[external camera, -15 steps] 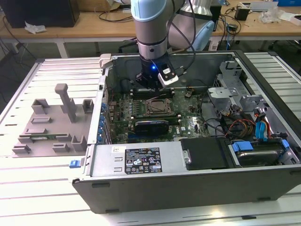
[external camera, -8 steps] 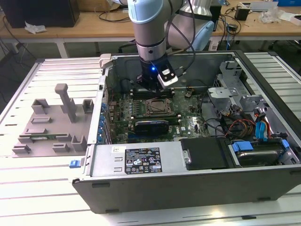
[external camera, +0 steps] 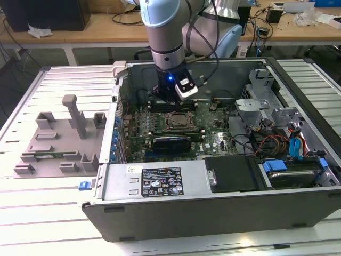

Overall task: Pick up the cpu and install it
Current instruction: 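Install the first cpu locking lever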

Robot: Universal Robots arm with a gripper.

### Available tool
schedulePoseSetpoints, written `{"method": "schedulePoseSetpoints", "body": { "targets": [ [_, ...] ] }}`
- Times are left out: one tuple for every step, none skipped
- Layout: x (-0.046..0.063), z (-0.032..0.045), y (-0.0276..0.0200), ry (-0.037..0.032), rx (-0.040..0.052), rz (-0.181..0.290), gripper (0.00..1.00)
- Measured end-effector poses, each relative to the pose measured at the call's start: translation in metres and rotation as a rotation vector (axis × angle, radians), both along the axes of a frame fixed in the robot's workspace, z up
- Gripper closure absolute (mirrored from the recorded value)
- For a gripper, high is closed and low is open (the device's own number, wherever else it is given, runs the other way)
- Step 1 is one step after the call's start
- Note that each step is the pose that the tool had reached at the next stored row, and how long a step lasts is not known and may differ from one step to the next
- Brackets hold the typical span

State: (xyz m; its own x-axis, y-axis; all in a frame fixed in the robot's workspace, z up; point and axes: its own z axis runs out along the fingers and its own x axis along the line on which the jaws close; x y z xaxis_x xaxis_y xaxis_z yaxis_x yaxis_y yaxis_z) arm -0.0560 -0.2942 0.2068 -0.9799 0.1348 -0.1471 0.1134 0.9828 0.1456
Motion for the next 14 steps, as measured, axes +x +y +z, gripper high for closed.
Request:
{"method": "schedulePoseSetpoints", "body": {
  "targets": [
    [0.0,-0.0002,0.0,-0.0001,0.0,-0.014,0.89],
    [0.0,-0.0004,0.0,-0.0002,0.0001,-0.025,0.89],
    [0.0,-0.0006,0.0,-0.0001,-0.0001,-0.036,0.89],
    [0.0,-0.0007,0.0001,-0.0001,-0.0001,-0.044,0.89],
    [0.0,-0.0008,0.0003,0.0,-0.0002,-0.05,0.89],
    [0.0,-0.001,0.0006,0.0,-0.0002,-0.054,0.89],
    [0.0,-0.0013,0.0012,-0.0001,-0.0001,-0.057,0.89],
    [-0.0001,-0.0015,0.0019,-0.0001,-0.0002,-0.058,0.89],
    [-0.0001,-0.0015,0.0027,-0.0001,-0.0001,-0.059,0.89],
    [-0.0001,-0.0016,0.0035,-0.0001,-0.0001,-0.059,0.89],
    [-0.0001,-0.0017,0.0042,-0.0001,-0.0001,-0.06,0.89],
    [-0.0001,-0.0017,0.0047,-0.0001,-0.0001,-0.06,0.89],
    [-0.0001,-0.0018,0.0047,0.0,-0.0001,-0.06,0.89],
    [0.0,-0.0021,0.0047,-0.0003,-0.0017,-0.061,0.89]
  ]
}}
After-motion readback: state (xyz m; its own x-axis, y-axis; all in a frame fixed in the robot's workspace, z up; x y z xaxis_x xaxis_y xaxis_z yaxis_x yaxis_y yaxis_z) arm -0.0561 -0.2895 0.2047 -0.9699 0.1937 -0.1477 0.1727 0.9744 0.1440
